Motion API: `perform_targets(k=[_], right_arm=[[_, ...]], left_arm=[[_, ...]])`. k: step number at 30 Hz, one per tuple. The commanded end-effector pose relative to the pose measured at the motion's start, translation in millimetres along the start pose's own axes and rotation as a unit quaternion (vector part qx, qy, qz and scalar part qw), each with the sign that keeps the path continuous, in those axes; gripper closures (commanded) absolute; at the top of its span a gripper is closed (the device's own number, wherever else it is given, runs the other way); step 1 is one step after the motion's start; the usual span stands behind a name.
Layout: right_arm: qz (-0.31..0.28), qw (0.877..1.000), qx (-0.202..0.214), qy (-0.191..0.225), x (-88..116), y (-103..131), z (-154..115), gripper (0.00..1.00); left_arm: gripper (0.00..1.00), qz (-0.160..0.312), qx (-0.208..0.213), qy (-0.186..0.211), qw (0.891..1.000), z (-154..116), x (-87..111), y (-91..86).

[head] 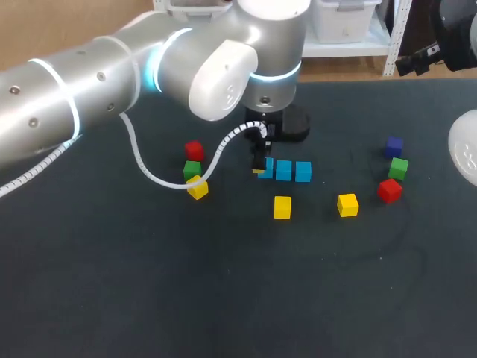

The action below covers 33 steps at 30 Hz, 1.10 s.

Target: Place the blue cubes, place green cubes on the blue cubes, place the yellow cubes on the green cubes, then place the red cubes on the yellow cubes, and place purple cube on the red cubes.

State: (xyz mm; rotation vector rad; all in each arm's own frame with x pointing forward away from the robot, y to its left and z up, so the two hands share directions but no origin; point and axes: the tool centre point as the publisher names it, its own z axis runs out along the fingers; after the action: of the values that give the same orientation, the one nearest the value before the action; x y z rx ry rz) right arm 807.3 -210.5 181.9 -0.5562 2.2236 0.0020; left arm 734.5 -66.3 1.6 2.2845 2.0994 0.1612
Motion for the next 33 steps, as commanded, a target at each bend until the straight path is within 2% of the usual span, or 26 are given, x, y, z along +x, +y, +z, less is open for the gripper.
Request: perform_targets(k=[1, 4, 13, 33], right_arm=[[0.000, 1.000, 0.001, 0.000, 0.3, 0.5, -1.3, 0.00], [0.000, 1.000, 0.001, 0.000, 0.3, 0.5, -1.3, 0.00], [0.000, 1.000, 0.001, 0.000, 0.3, 0.5, -1.3, 0.00], [0.000, 1.000, 0.001, 0.000, 0.3, 0.5, -1.3, 0.00]], left_arm=[[0.91, -0.001, -0.003, -0.001, 1.000, 0.4, 4.6, -2.5], [0.92, -0.002, -0.003, -0.001, 1.000, -0.3, 7.0, -2.2], [0.84, 0.003, 0.002, -0.003, 1.000, -2.3, 7.8, -4.0], [0.84, 0.012, 0.013, -0.004, 1.000, -3.1, 0.6, -11.7]])
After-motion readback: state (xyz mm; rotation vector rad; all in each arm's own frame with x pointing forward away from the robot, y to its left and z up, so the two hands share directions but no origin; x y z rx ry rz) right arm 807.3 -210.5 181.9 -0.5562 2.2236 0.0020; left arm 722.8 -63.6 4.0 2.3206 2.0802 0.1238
